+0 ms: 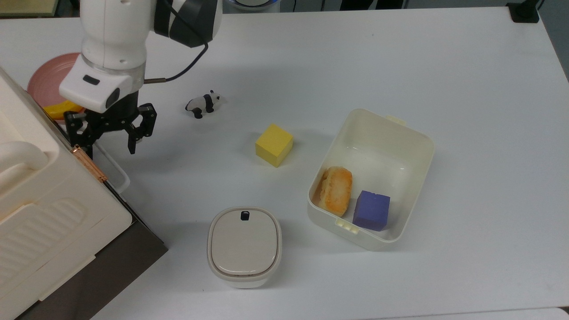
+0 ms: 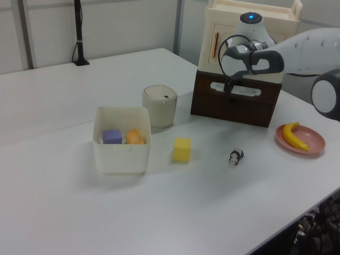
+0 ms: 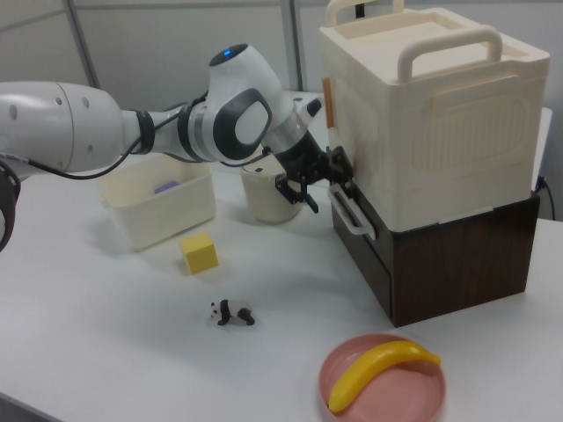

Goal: Slide the drawer open
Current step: 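Pull the drawer handle outward, sliding the drawer open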

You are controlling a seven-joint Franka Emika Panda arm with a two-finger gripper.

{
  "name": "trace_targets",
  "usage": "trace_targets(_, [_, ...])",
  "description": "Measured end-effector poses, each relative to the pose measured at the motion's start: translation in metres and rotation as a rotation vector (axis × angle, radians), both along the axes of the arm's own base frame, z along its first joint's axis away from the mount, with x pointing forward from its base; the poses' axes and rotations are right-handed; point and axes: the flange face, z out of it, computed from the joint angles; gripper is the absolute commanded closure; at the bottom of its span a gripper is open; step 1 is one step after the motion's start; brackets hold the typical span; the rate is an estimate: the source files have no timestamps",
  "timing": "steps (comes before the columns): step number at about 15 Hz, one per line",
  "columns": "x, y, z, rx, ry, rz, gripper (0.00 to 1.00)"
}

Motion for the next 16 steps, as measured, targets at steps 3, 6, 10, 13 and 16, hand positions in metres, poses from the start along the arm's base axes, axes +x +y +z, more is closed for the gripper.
trace_targets(3, [-0.002,0.001,-0.020,0.001,0.040,0.013,0.24])
trace_targets(6, [-0.004,0.002,-0.028,-0.001,0.069,0.030,0.24])
trace_targets(10, [-0.008,0.020,-0.030,0.015,0.171,0.049,0.25])
trace_targets(13, [-0.015,0.043,-0.029,0.033,0.272,0.070,0.24])
trace_targets(16, [-0.024,0.063,-0.020,0.056,0.339,0.085,0.25])
